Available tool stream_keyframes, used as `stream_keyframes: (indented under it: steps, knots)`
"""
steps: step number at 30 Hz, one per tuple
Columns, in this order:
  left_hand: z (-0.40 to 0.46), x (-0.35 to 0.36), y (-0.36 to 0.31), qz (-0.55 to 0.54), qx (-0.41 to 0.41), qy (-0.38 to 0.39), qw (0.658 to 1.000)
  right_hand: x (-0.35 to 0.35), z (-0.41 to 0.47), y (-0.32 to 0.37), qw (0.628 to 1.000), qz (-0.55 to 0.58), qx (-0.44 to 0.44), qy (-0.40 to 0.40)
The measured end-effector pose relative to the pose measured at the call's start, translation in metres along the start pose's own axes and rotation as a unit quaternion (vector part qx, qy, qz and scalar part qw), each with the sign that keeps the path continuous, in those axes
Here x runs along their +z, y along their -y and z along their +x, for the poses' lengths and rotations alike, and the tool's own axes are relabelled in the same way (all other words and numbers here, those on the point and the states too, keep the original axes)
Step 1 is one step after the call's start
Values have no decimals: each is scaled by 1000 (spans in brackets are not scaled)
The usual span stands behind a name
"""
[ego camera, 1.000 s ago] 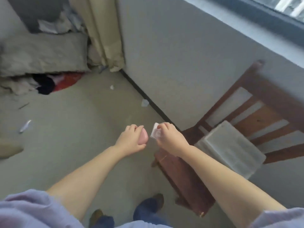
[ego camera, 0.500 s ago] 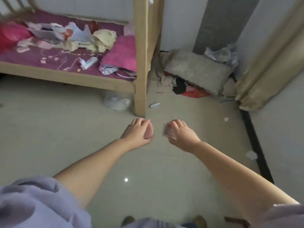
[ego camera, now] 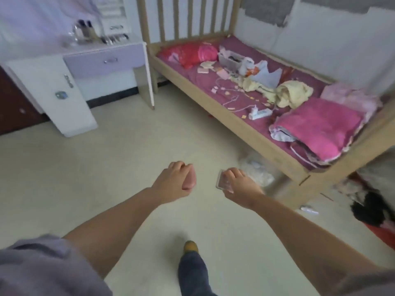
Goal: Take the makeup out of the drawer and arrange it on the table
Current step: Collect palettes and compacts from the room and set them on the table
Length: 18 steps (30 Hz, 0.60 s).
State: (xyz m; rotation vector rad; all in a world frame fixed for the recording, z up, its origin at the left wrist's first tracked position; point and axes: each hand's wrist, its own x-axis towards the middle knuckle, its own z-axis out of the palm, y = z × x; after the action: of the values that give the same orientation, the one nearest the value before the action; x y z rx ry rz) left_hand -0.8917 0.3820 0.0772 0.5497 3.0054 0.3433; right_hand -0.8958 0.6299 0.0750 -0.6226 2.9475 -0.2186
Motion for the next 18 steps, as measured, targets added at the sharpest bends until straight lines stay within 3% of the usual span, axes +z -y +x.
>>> stream_keyframes:
  steps: [10,18]
  knots:
    - [56,-64,195,-37,-219,-69,973,-22,278,86,980,15,-196,10]
    - [86,-87,356,-38,-312,-78,946,-7,461,183,949,8,-314,33]
